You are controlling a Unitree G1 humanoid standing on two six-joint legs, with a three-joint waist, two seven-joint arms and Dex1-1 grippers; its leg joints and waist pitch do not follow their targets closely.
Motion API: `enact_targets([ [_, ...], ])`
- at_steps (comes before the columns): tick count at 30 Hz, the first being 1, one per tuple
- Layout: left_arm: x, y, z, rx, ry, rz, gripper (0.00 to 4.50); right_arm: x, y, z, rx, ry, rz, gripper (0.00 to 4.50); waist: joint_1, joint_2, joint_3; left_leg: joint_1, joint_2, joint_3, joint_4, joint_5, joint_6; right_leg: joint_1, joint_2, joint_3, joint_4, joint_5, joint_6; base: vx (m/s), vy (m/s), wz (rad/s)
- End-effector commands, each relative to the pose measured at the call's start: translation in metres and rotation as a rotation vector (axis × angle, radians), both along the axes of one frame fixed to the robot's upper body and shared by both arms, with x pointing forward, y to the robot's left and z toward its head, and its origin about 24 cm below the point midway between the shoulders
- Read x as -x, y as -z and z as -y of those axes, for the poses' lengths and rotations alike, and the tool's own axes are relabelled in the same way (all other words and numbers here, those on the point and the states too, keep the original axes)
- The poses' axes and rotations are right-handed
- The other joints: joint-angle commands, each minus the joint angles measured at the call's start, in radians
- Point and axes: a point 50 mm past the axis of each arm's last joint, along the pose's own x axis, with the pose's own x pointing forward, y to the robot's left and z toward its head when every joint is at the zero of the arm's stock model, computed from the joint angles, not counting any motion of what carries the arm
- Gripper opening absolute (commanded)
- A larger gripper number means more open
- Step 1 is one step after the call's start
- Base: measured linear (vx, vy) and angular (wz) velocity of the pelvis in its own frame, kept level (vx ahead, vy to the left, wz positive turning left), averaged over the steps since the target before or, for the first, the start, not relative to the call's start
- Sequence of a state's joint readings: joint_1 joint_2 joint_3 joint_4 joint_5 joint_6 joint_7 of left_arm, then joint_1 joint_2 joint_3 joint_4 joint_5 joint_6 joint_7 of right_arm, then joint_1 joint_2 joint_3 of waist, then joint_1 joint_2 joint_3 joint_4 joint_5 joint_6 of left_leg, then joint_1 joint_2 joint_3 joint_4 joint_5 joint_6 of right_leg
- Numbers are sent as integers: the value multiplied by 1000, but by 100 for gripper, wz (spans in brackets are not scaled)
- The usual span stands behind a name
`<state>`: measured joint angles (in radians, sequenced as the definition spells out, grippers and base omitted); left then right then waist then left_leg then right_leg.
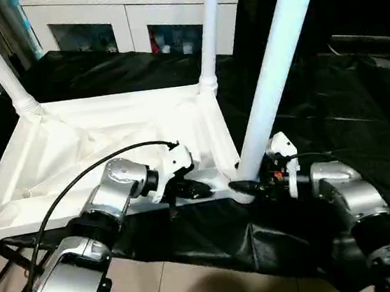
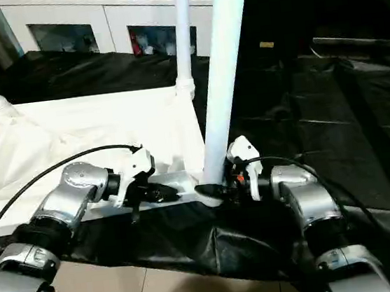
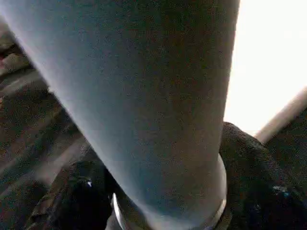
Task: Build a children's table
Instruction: Rotate leg to tighten
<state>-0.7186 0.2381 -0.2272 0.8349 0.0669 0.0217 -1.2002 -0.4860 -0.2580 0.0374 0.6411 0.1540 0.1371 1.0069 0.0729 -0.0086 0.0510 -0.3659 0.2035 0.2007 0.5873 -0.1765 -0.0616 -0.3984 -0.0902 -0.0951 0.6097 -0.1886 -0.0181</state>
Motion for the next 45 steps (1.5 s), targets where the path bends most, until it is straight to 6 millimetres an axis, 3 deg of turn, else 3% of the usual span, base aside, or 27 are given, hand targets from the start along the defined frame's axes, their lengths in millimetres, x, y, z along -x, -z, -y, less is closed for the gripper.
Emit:
enact_targets([
  [1, -13, -17, 26, 67, -85, 86, 0, -3, 20, -24, 40, 107, -66, 267, -5, -5, -54, 17, 37, -23, -73, -272, 19, 39, -71, 55, -99, -376, -184, 0, 0, 0],
  [2, -14, -17, 29, 64, -107, 90, 0, -6, 21, -25, 44, 157, -63, 266, -14, -4, -55, 16, 37, -25, -74, -281, 2, 37, -71, 55, -97, -387, -183, 0, 0, 0],
  [4, -16, -18, 36, 66, -138, 98, 0, -12, 24, -30, 56, 252, -81, 266, -23, -4, -55, 12, 35, -27, -75, -279, -1, 40, -70, 54, -98, -386, -176, 0, 0, 0],
  [10, -19, -19, 58, 79, -200, 106, 0, -22, 30, -44, 108, 456, -106, 266, -29, -3, -60, 11, 31, -21, -70, -241, 20, 42, -67, 56, -93, -307, -195, 0, 0, 0],
  [11, -18, -19, 60, 82, -191, 109, 0, -22, 29, -48, 104, 447, -94, 301, -29, -2, -61, 11, 31, -20, -69, -238, 25, 41, -67, 56, -93, -293, -196, 0, 0, 0],
  [13, -17, -19, 62, 84, -183, 110, 0, -23, 29, -51, 95, 441, -88, 301, -28, -2, -63, 7, 32, -20, -68, -222, 36, 45, -67, 56, -88, -253, -202, 0, 0, 0],
  [15, -16, -19, 64, 84, -177, 112, 0, -24, 27, -55, 75, 438, -88, 342, -29, -1, -65, 6, 33, -20, -67, -202, 45, 47, -65, 56, -80, -195, -219, 0, 0, 0],
  [17, -13, -18, 63, 85, -150, 110, 0, -26, 23, -57, 31, 422, -91, 353, -30, -2, -63, 7, 32, -18, -67, -208, 56, 48, -65, 56, -80, -182, -233, 0, 0, 0],
  [21, -9, -16, 56, 92, -79, 106, 0, -24, 19, -53, 30, 312, -66, 392, -30, -3, -63, 6, 32, -18, -67, -218, 62, 50, -66, 56, -83, -206, -229, 0, 0, 0],
  [25, -3, -14, 45, 88, 0, 85, 0, -15, 17, -45, 26, 132, -47, 392, -26, -6, -63, 5, 36, -18, -66, -201, 84, 54, -67, 56, -78, -165, -240, 0, 0, 0],
  [26, -1, -14, 42, 91, 23, 79, 0, -12, 18, -41, 33, 89, -47, 392, -25, -2, -63, 4, 38, -17, -65, -195, 88, 53, -66, 57, -74, -151, -247, 0, 0, 0],
  [28, 2, -13, 37, 92, 61, 60, 0, -7, 19, -35, 49, 17, -43, 392, -20, -5, -60, 4, 39, -14, -65, -205, 89, 53, -64, 55, -76, -167, -247, 0, 0, 0],
  [33, 4, -12, 27, 73, 95, 49, 0, 2, 15, -21, 25, -92, -56, 392, -13, -5, -58, 9, 40, -16, -68, -241, 66, 48, -66, 57, -84, -251, -228, 0, 0, 0],
  [39, 5, -11, 14, 50, 120, 27, 0, 18, 14, -9, 0, -249, -133, 392, 1, -9, -62, 6, 41, -15, -65, -191, 85, 51, -66, 56, -74, -177, -239, 0, 0, 0],
  [45, 5, -11, 10, 43, 134, 15, 0, 21, 15, -10, 21, -269, -141, 341, 5, -7, -59, 10, 41, -17, -68, -229, 53, 46, -69, 56, -85, -275, -214, 0, 0, 0],
])
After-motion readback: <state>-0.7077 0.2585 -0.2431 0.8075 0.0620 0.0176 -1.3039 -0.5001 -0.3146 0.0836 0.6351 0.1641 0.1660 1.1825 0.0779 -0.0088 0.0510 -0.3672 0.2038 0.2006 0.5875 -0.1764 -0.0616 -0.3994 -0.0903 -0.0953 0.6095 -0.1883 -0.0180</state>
